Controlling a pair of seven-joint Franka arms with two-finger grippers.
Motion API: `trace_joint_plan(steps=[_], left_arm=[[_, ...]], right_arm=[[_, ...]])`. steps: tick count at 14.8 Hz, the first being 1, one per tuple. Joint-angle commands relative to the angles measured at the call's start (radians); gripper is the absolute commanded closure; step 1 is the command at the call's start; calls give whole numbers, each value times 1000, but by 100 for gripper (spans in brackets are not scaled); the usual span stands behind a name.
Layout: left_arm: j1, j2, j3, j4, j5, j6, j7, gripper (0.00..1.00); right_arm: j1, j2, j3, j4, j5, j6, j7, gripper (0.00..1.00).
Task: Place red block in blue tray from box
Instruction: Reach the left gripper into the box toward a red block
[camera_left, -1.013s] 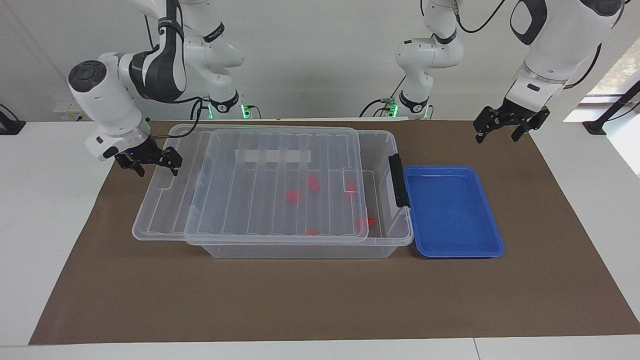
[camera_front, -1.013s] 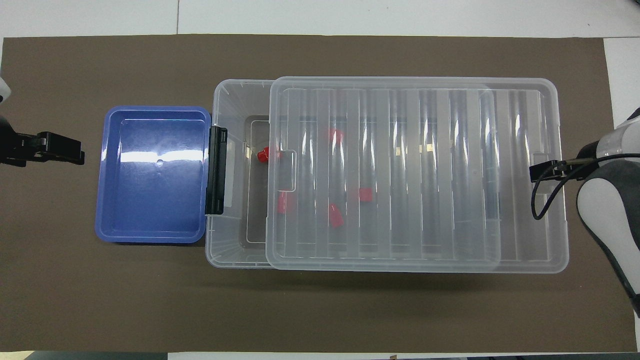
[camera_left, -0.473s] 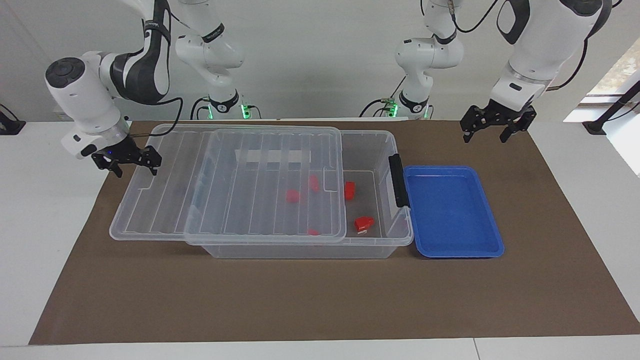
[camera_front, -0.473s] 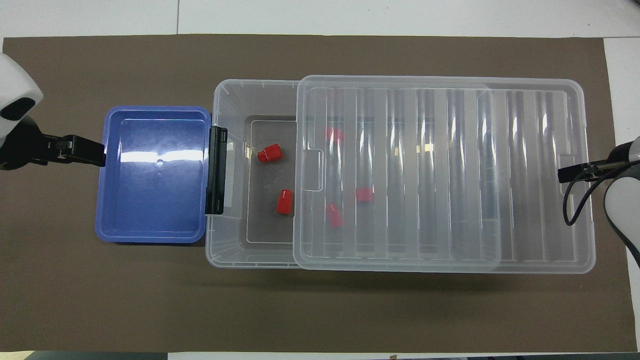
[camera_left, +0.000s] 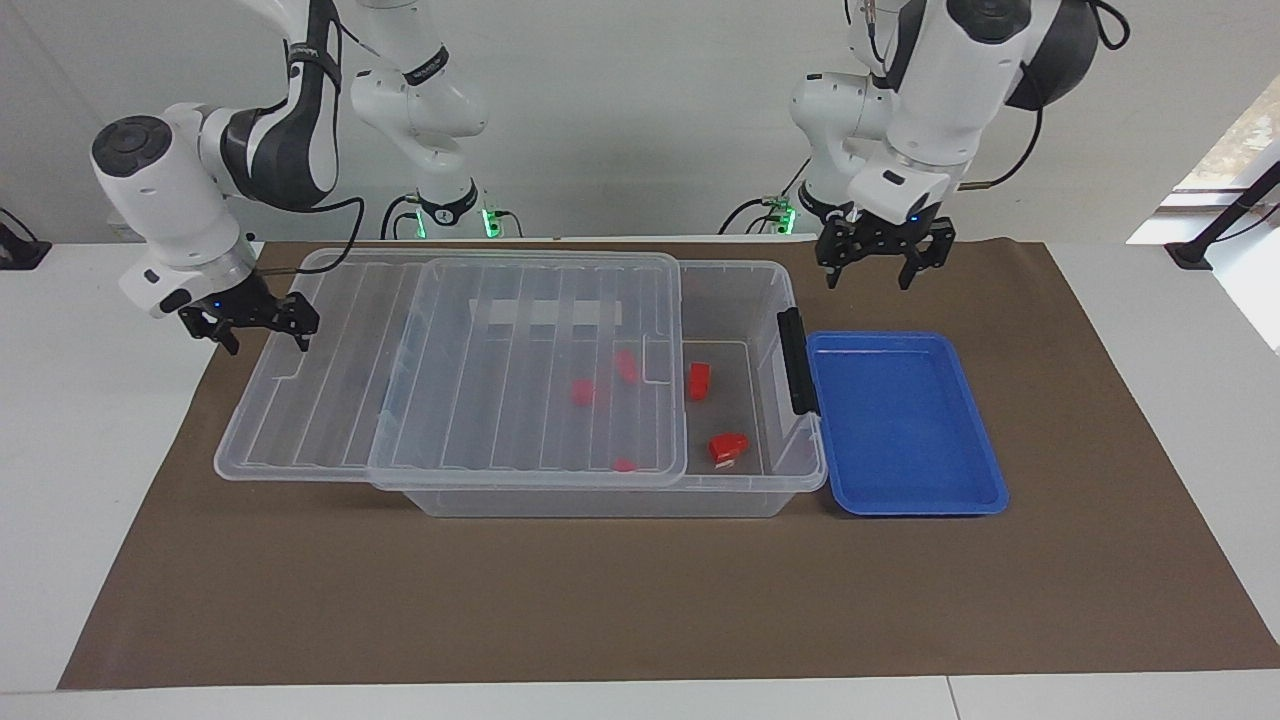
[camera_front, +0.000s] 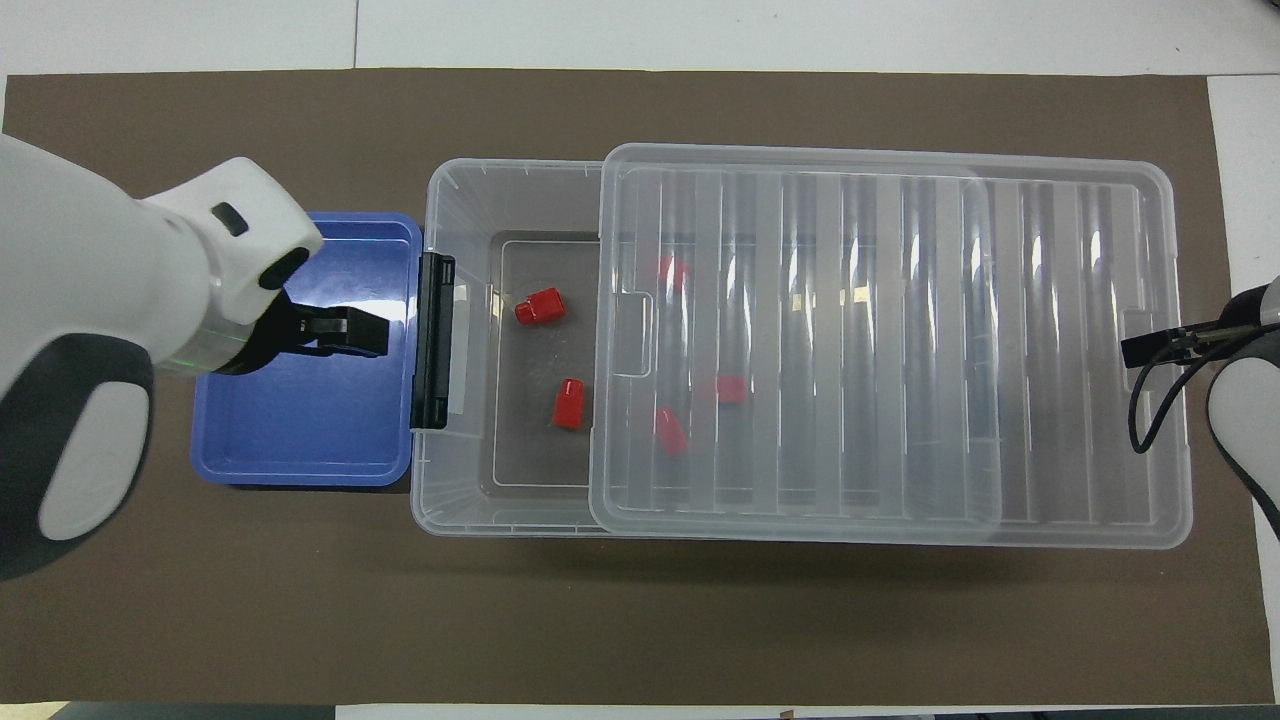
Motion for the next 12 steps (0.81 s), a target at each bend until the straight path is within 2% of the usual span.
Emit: trace_joint_plan(steps=[1, 6, 12], left_arm=[[-79, -34, 15, -101, -3, 125, -95, 0], [-154, 38, 15, -169, -3, 274, -178, 0], [-202, 152, 13, -193, -3, 396, -216, 0]], right_arm=[[-19, -4, 8, -19, -26, 26, -25, 0], [-23, -1, 7, 2, -33, 14, -28, 0], [-27, -1, 7, 4, -46, 14, -30, 0]])
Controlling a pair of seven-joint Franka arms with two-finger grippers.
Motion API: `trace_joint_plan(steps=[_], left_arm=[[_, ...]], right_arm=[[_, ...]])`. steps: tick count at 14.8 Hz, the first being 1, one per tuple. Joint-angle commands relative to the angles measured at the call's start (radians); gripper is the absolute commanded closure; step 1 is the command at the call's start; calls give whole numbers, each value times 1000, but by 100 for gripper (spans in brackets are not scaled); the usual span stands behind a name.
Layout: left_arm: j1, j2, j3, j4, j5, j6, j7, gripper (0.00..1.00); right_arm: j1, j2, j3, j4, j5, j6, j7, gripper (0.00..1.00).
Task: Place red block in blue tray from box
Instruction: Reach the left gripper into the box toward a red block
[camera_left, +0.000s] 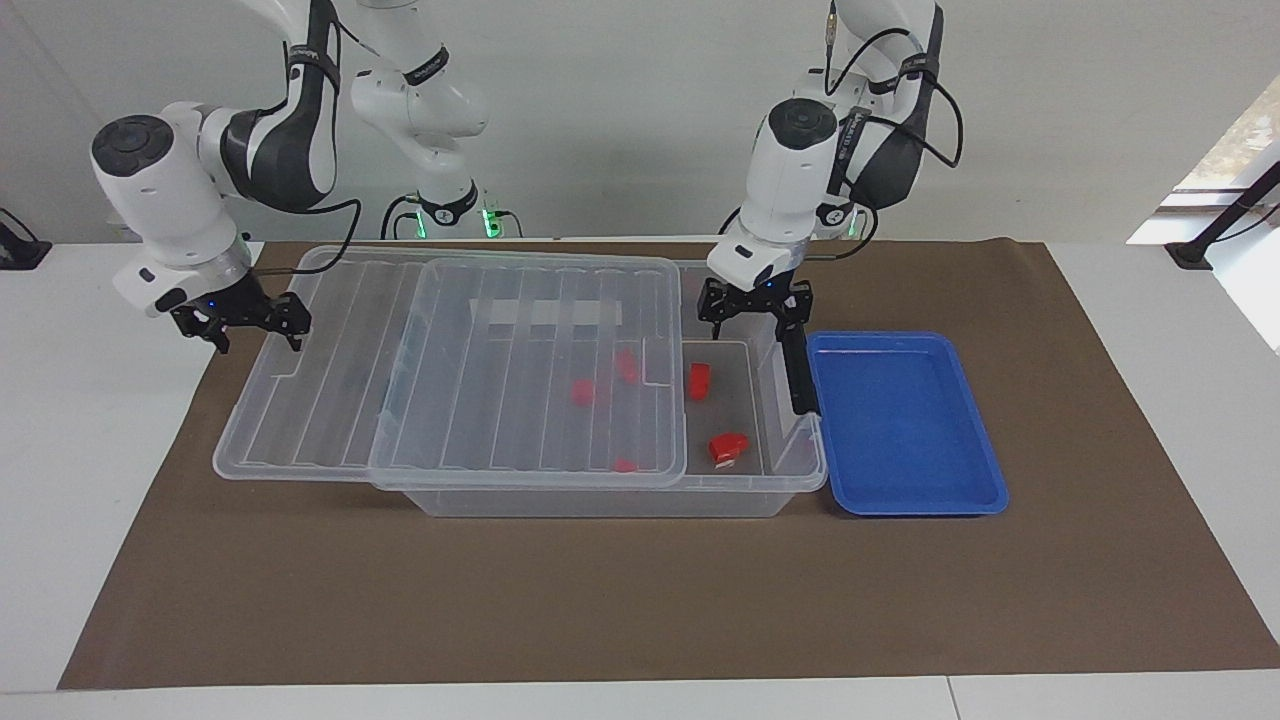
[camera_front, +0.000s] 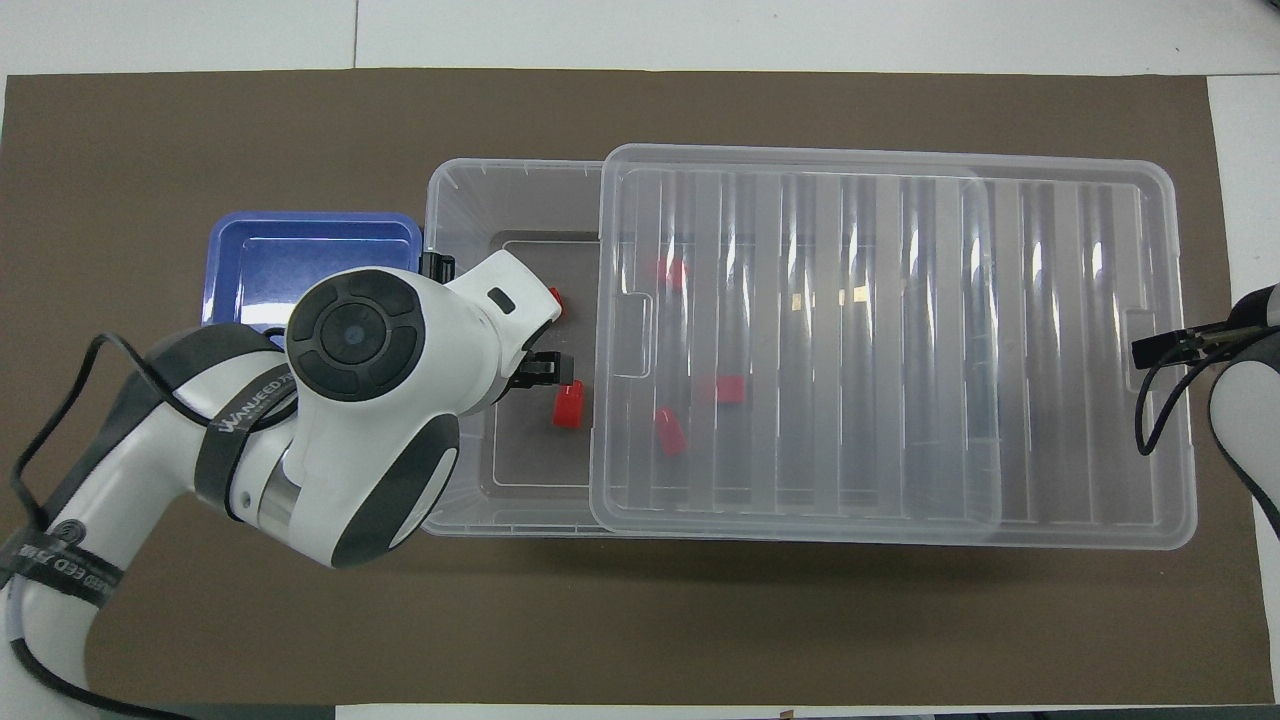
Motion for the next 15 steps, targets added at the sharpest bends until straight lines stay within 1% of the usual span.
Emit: trace_joint_plan(steps=[1, 3, 8, 10, 13, 15], left_arm=[[-20, 30, 14, -34, -3, 96, -35, 0], [-23, 33, 14, -68, -3, 151, -46, 0], [-33, 32, 11, -150, -3, 233, -43, 0], [-40, 36, 11, -164, -3, 243, -43, 0], [-65, 52, 11, -203, -3, 294, -44, 0], [-68, 65, 11, -207, -3, 314, -46, 0]], right_arm=[[-24, -1, 7, 2, -14, 11, -38, 0], [-30, 0, 7, 3, -13, 13, -57, 0], [-36, 6, 7, 14, -14, 11, -67, 0], [-36, 6, 7, 17, -14, 10, -74, 0], [-40, 6, 7, 17, -20, 10, -75, 0], [-43, 8, 6, 19, -22, 10, -78, 0]])
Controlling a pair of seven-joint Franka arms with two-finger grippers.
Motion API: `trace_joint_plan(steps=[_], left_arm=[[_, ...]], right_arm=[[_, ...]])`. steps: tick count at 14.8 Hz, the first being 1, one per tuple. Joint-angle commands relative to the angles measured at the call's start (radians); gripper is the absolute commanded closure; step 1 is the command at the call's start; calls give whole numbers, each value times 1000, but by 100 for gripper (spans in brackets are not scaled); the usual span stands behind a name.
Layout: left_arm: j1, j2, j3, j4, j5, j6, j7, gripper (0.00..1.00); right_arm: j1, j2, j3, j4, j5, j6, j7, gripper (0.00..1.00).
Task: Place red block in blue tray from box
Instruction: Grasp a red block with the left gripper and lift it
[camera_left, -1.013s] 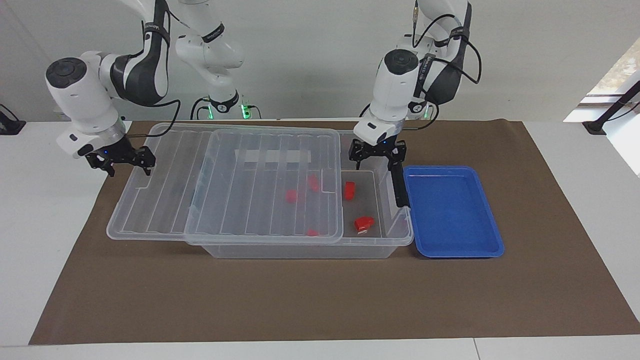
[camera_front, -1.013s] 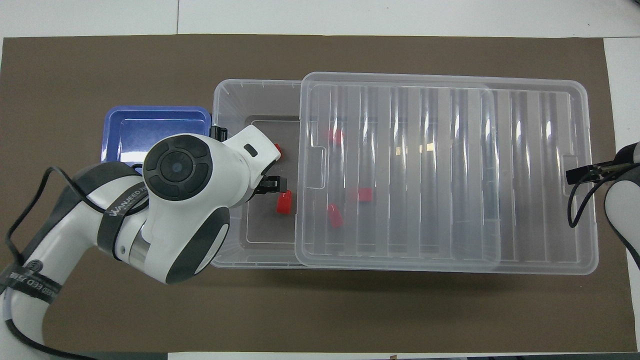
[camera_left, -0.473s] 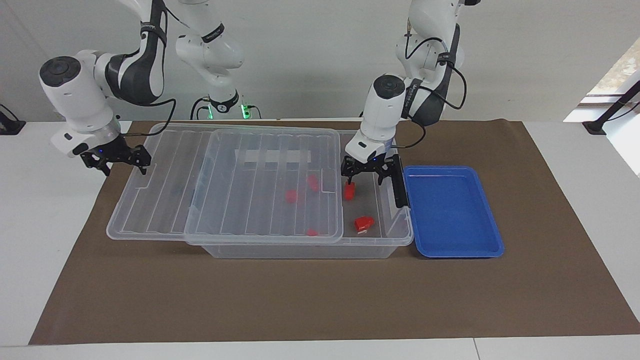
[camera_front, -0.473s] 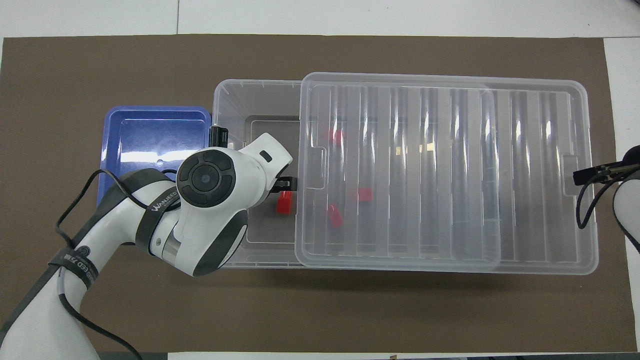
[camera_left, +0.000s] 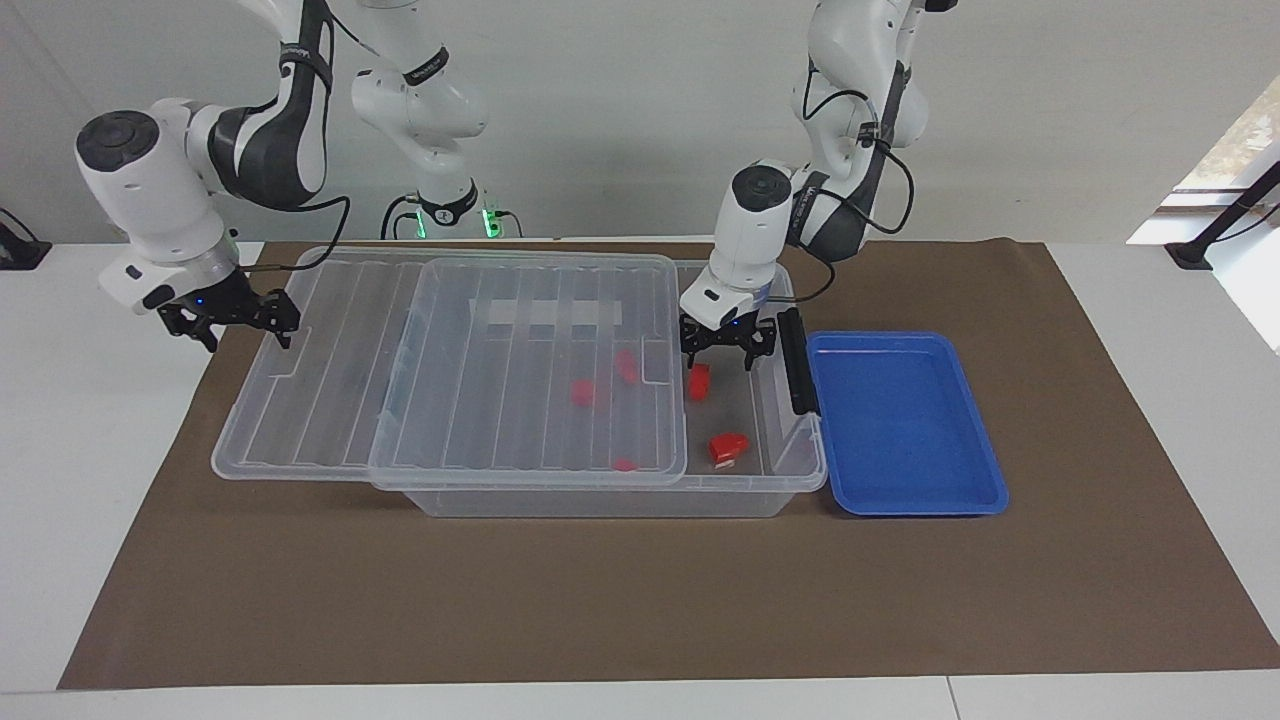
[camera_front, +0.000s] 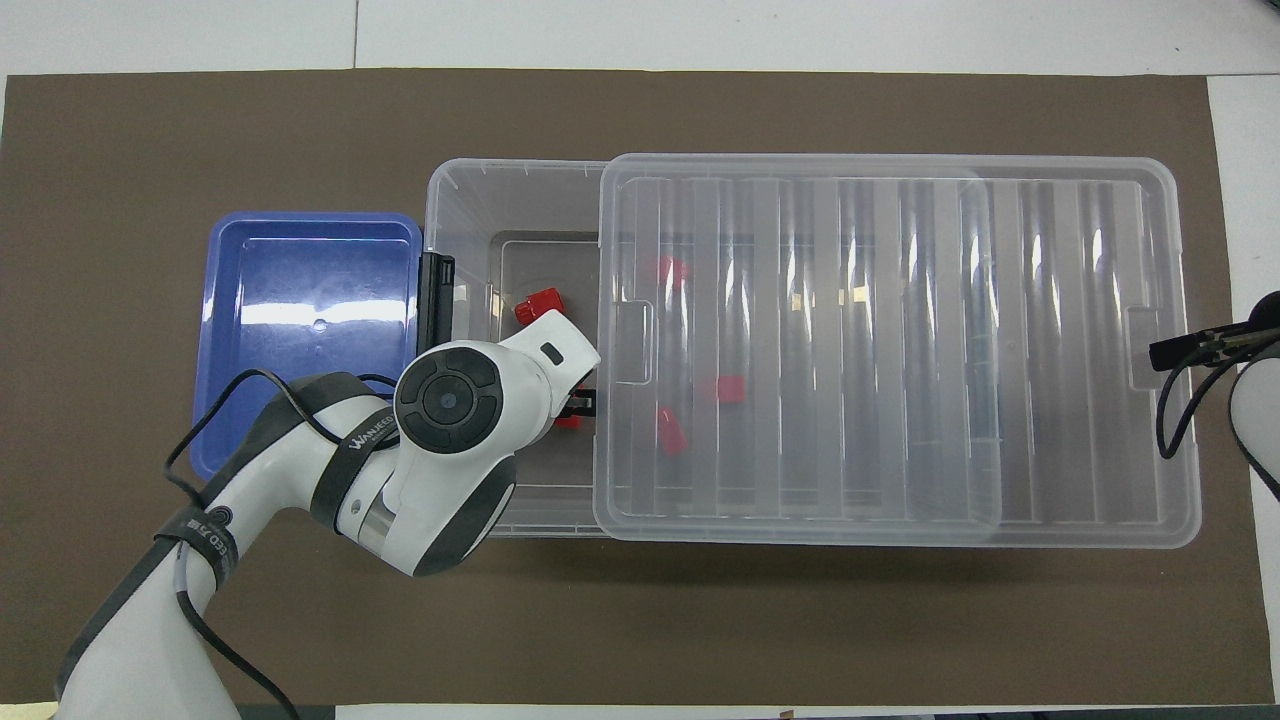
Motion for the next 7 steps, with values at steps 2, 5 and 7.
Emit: trace_joint_plan(steps=[2, 5, 7], left_arm=[[-46, 41, 14, -23, -4, 84, -21, 0], [-46, 49, 14, -43, -4, 141, -33, 0], [-46, 50, 14, -59, -4, 165, -33, 10]], right_arm=[[-24, 8, 6, 10, -20, 8, -41, 0], [-32, 8, 6, 10, -20, 8, -49, 0], [-32, 8, 5, 11, -20, 8, -64, 0]])
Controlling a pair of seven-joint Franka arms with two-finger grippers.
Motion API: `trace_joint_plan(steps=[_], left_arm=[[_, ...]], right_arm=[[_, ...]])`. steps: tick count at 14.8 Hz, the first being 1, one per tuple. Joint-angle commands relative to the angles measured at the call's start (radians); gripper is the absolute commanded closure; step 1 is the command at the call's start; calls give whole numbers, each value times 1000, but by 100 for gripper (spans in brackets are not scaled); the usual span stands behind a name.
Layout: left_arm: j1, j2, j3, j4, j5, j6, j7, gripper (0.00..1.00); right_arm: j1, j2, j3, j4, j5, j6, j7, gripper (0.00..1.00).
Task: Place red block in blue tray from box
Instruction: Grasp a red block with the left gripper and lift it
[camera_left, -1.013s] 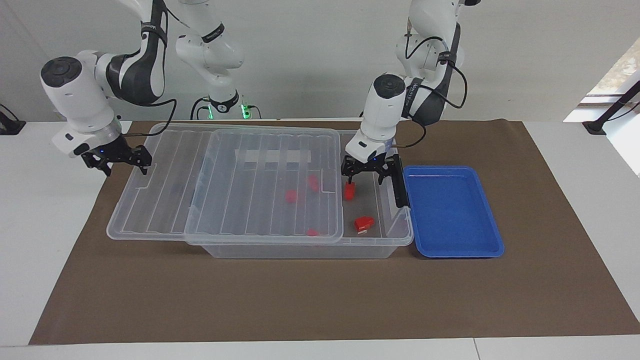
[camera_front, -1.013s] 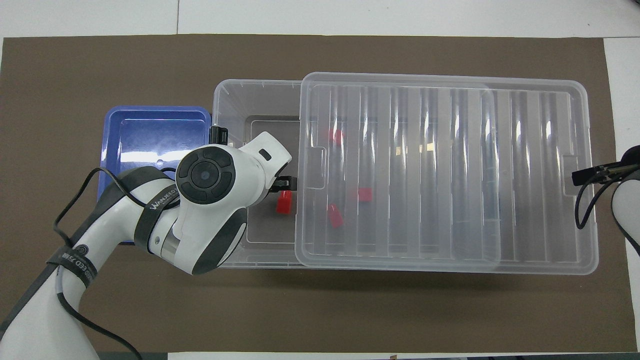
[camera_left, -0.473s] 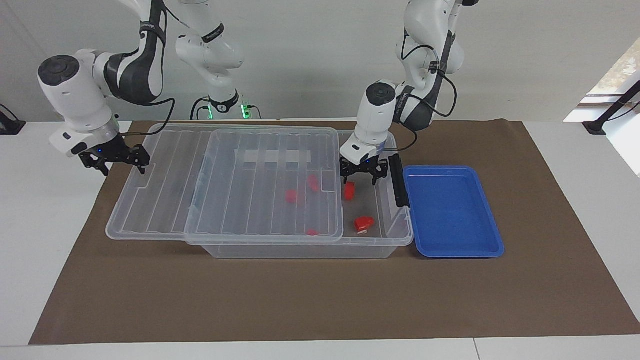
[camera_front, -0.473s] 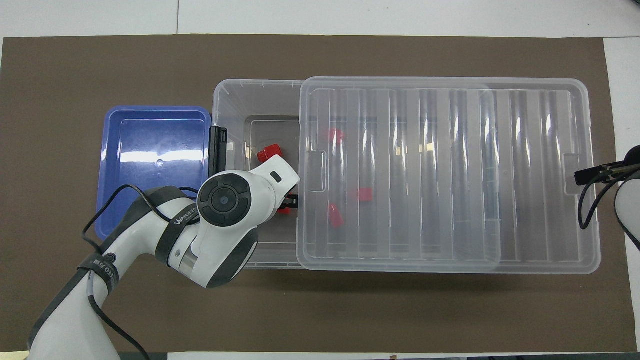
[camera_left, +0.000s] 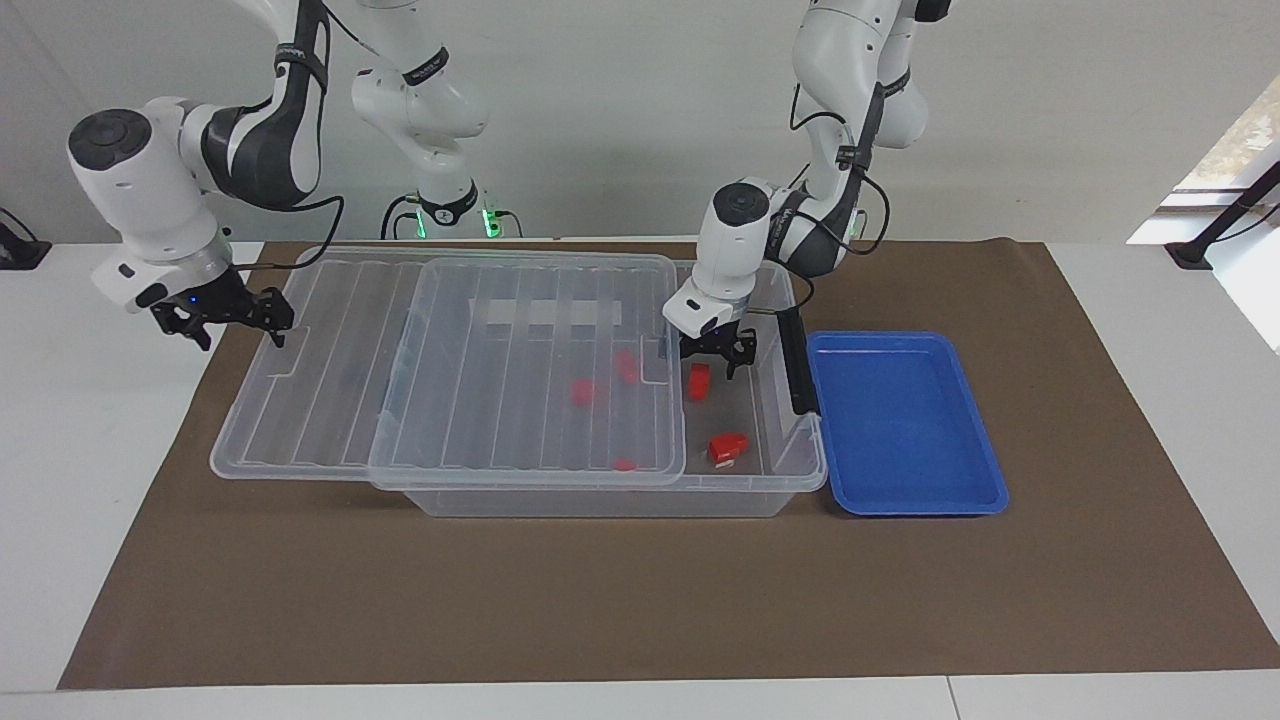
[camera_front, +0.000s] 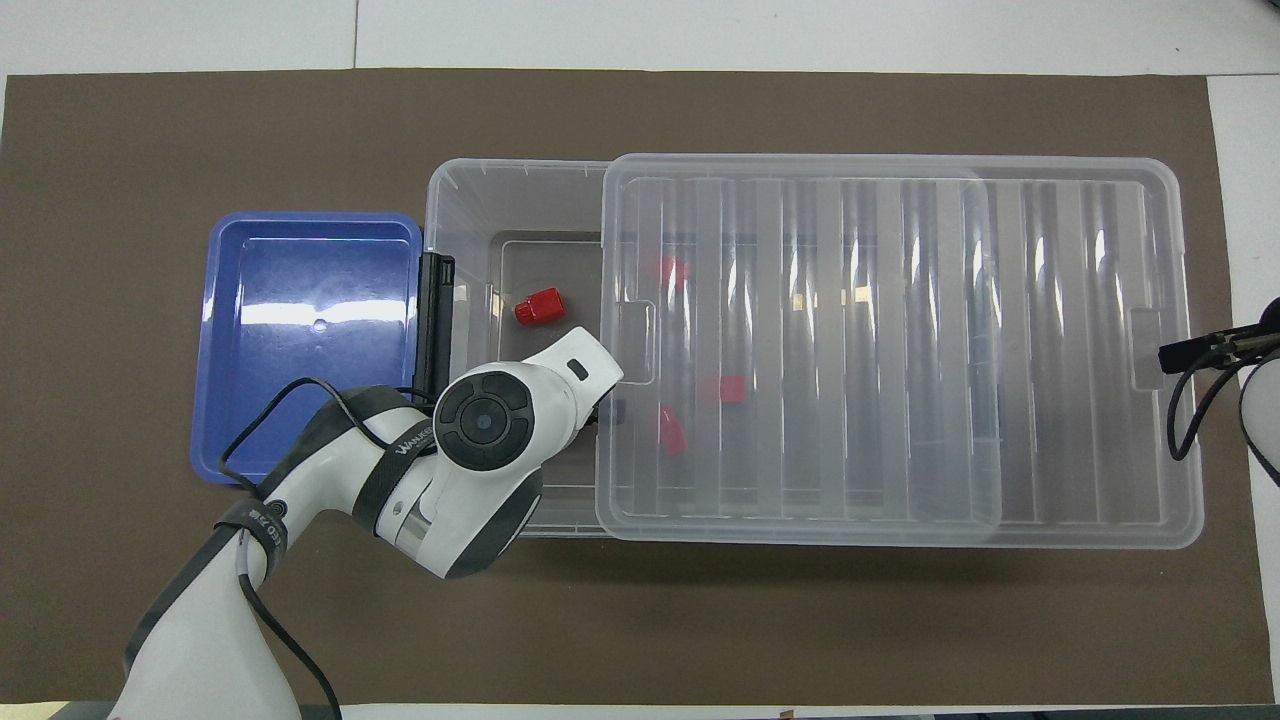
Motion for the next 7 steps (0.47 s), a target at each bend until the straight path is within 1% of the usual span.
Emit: trace_joint_plan(steps=[1, 3, 5, 7], left_arm=[[-14, -10, 15, -42, -4, 56, -13, 11], [-14, -7, 15, -44, -4, 60, -11, 17], [-25, -1, 15, -50, -4, 56, -13, 28], [-41, 7, 17, -48, -4, 40, -14, 74]], right_arm=[[-20, 7, 6, 9, -17, 8, -38, 0], [-26, 7, 6, 10, -17, 10, -40, 0], [-28, 6, 6, 10, -17, 10, -44, 0], [-33, 6, 6, 10, -17, 10, -49, 0]])
